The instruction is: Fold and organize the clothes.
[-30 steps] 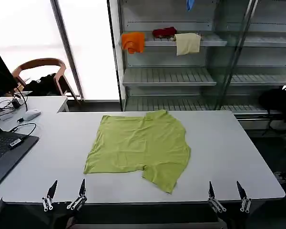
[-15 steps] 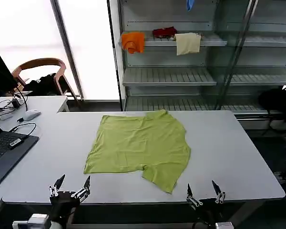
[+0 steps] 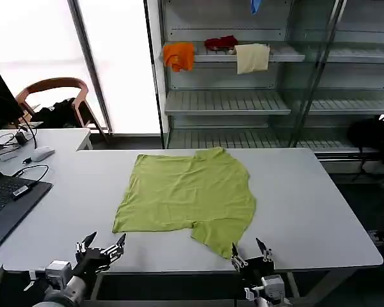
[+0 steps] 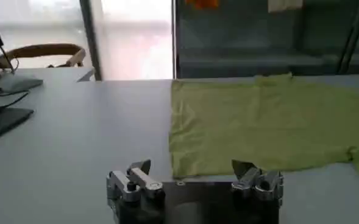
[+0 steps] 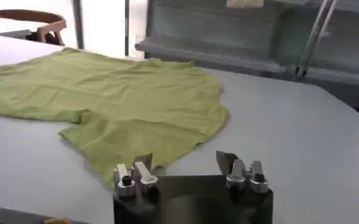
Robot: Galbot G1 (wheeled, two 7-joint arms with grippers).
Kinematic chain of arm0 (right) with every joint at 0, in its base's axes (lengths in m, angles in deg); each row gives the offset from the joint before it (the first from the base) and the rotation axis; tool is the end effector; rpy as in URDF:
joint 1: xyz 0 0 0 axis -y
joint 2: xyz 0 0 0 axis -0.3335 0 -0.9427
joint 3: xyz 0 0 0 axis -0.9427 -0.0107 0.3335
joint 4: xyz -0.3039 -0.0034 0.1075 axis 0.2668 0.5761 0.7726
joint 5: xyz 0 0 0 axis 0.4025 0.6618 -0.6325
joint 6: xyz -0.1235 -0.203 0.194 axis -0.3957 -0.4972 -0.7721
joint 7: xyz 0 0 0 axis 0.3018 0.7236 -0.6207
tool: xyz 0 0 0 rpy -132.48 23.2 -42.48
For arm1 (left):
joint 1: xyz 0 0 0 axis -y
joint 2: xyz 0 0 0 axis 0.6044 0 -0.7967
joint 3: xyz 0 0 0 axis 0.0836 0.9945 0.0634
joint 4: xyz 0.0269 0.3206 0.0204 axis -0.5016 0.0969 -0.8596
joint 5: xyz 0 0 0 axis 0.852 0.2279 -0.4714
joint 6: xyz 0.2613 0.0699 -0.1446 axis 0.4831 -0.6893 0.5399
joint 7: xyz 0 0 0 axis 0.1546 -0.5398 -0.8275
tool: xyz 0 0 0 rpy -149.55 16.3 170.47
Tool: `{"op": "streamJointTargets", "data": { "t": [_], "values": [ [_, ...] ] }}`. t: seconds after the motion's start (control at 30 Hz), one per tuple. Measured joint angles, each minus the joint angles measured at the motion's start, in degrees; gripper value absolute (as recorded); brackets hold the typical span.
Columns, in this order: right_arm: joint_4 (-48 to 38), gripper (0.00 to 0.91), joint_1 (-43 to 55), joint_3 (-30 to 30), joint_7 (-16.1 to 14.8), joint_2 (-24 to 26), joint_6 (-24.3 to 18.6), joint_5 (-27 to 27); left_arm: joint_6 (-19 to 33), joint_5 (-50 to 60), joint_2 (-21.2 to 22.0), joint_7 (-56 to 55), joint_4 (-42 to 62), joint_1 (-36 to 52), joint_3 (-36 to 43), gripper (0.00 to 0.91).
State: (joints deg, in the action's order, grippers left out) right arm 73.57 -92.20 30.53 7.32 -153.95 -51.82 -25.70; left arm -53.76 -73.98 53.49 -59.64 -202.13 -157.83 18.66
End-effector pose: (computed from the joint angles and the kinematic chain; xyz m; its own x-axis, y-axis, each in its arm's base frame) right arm 0.1456 0.0317 -0.2389 -0.9031 -0.0991 0.4178 -0.1650 0.9784 -0.1246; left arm 0.1533 0.0823 -0.2165 -0.8908 0.0593 0.4505 0.0627 0.9980 -0.0074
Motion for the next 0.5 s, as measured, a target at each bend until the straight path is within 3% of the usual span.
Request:
{"op": "streamJointTargets", "data": {
  "t": [0.2, 0.33, 0.47, 0.5],
  "values": [
    [-1.9, 0.655, 2.1, -1.7, 0.3, -0.6, 0.8, -0.4, -0.4, -1.6, 0.2, 1.1, 4.2, 3.5, 0.7, 0.907],
    [-2.8, 0.504, 3.2, -2.6, 0.7, -1.0, 1.1, -0.4, -0.6, -2.0, 0.3, 1.8, 6.6, 5.5, 1.2, 0.695],
    [-3.5, 0.423, 3.6, -3.3, 0.9, -1.3, 1.1, -0.3, -0.6, -2.3, 0.4, 2.4, 8.5, 6.9, 1.6, 0.514],
    [-3.6, 0.343, 3.7, -3.4, 0.9, -1.3, 1.2, -0.3, -0.6, -2.2, 0.5, 2.5, 9.0, 7.2, 1.8, 0.403]
  ]
}}
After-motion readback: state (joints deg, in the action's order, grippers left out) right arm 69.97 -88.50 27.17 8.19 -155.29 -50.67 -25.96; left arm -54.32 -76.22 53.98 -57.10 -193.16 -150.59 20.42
